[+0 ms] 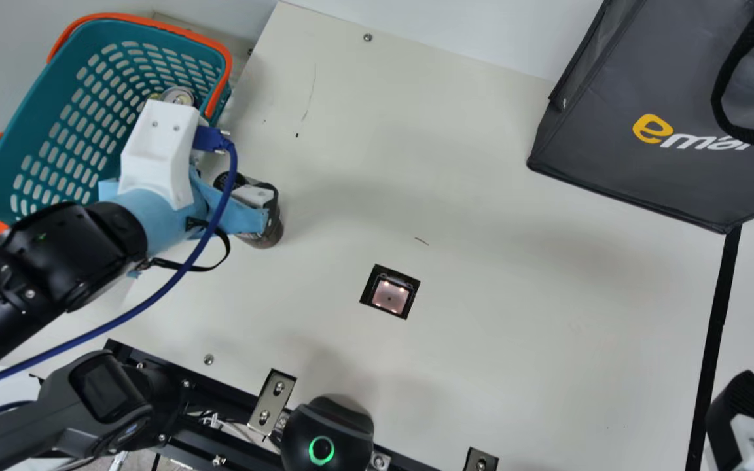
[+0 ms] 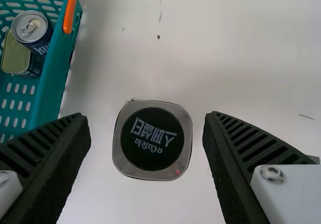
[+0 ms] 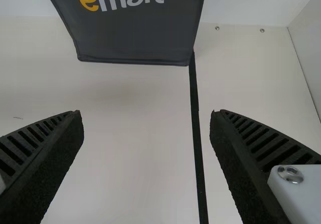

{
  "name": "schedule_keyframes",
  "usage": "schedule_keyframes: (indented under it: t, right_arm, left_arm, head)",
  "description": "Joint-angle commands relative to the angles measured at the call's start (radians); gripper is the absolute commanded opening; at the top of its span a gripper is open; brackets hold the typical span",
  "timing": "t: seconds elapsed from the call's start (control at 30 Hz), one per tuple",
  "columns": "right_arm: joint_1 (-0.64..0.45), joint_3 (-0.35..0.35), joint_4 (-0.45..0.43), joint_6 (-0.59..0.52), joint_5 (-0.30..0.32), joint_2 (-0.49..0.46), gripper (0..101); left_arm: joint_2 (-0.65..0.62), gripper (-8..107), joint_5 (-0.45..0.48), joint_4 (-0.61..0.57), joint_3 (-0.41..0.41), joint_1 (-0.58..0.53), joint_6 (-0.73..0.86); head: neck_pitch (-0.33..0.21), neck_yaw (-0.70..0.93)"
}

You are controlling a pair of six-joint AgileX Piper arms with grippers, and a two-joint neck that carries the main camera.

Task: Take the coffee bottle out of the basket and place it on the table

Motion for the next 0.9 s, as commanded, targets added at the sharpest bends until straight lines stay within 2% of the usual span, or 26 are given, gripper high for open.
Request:
schedule_keyframes:
  t: [0.0, 0.87]
  right_arm:
    - [0.000, 0.000, 0.000, 0.000, 0.000, 0.000, 91]
    - [0.000, 0.000, 0.000, 0.000, 0.000, 0.000, 91]
  left_arm:
    - [-0.003, 90, 0.002, -0.001, -0.006, 0.002, 0.007]
    - [-0.043, 90, -0.002, -0.014, -0.034, 0.043, 0.069]
  head:
    - [-0.026, 0.002]
    - [-0.026, 0.002]
